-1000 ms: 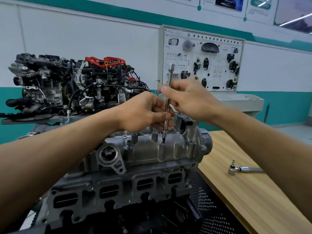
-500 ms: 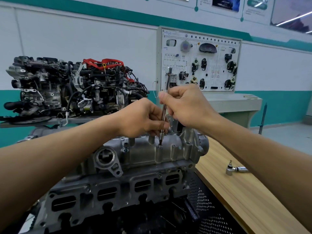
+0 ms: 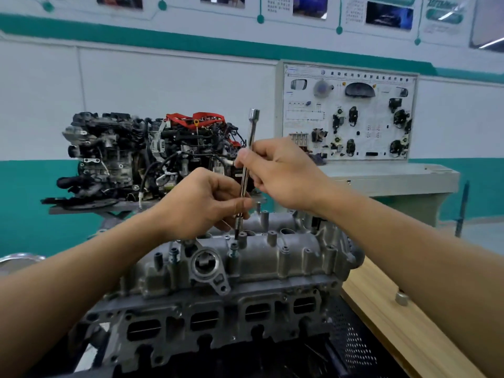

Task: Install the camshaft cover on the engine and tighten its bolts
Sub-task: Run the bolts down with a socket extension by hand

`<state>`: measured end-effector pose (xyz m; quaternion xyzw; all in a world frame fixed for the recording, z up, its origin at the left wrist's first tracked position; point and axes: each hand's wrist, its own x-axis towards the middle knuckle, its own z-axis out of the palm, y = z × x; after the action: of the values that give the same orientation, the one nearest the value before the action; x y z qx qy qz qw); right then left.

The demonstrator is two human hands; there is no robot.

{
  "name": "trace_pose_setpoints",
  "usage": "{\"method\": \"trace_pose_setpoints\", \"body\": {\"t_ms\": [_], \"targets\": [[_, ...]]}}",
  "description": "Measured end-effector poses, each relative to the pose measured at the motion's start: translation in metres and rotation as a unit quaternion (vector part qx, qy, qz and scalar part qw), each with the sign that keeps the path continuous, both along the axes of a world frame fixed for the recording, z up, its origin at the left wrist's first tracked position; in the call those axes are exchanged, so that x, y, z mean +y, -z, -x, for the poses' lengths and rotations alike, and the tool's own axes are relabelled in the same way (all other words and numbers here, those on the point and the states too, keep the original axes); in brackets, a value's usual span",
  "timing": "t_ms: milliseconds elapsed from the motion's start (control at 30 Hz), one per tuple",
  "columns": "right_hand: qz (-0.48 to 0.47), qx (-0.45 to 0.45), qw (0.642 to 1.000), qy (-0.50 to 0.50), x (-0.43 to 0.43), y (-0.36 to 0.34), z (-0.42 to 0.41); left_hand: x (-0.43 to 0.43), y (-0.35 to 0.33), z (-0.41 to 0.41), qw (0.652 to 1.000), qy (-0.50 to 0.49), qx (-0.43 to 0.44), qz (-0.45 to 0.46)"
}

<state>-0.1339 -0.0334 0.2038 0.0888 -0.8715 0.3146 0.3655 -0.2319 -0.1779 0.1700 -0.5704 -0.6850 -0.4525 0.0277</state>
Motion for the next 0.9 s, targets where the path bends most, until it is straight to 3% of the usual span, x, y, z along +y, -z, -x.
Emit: {"method": "trace_pose_setpoints", "body": {"t_ms": [333,533,767,900], "targets": [[0.025,-0.033,0.999,-0.009,-0.003,0.007,0.006,-0.002,0.017,-0.001,0.998,-0.025,-0.051,-0.019],[0.113,-0.047,0.991,-0.053,0.000,0.012,0.005,-0.001,0.017,-0.003,0.998,0.003,-0.054,0.034],[0.126,0.022,0.992,-0.003,-0.007,0.015,0.009,-0.001,0.023,-0.003,0.990,-0.032,-0.062,-0.124],[0.146,-0.034,0.988,-0.034,-0.012,0.008,0.005,-0.001,0.021,0.001,0.994,-0.012,-0.071,-0.079]]}}
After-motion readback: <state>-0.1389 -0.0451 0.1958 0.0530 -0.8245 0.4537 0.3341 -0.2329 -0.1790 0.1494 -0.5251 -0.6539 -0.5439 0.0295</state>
